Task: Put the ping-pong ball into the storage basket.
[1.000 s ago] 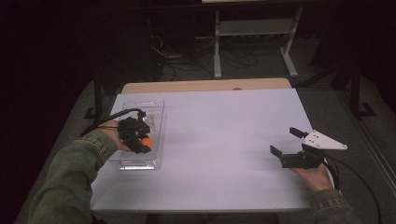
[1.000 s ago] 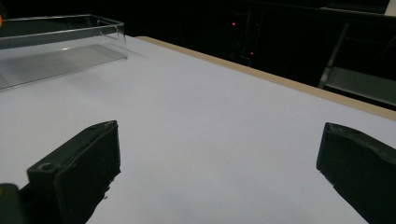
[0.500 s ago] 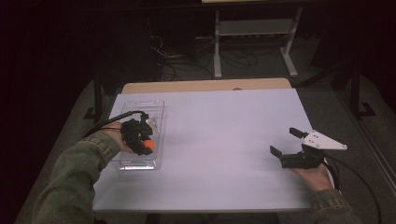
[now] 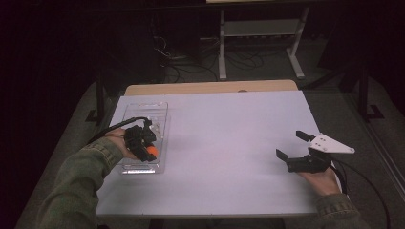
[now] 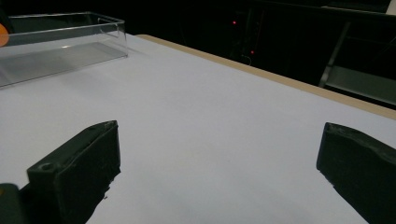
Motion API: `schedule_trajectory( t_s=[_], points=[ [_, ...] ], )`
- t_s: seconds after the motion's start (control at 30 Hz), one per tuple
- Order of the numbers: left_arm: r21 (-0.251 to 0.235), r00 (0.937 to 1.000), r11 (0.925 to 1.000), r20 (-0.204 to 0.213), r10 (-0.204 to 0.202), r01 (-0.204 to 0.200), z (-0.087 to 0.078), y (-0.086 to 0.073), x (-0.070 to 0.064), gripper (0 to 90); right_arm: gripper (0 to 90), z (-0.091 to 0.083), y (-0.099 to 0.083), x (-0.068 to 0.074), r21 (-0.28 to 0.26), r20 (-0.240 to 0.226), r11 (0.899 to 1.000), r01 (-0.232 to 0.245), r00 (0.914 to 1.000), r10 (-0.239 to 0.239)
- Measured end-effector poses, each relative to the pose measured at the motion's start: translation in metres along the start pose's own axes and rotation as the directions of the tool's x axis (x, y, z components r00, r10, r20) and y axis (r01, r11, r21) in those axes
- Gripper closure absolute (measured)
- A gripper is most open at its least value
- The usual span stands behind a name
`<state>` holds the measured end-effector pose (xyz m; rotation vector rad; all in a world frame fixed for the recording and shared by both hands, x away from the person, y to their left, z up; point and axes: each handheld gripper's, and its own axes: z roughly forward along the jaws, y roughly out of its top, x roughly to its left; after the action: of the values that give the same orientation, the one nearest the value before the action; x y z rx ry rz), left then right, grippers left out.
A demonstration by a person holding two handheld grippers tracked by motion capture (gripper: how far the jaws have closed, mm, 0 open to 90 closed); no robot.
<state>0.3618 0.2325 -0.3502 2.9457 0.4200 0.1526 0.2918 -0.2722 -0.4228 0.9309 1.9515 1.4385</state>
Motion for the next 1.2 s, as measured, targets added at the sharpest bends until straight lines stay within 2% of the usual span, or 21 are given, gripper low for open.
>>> schedule_trajectory(
  t_s=[0.53,1.2],
  points=[
    [0.014,0.9999,0.9999,0.014,0.009,-0.009,0.017,0.000,0.001,50.1,0.0,0.000,0.000,0.001,0.001,-0.001,1.000,0.003,1.0000,-0.003],
    [0.026,0.9999,0.9996,0.007,-0.010,0.010,0.028,-0.002,0.005,49.9,0.0,-0.002,0.000,-0.001,-0.005,0.002,1.000,0.003,1.0000,-0.003]
  ],
)
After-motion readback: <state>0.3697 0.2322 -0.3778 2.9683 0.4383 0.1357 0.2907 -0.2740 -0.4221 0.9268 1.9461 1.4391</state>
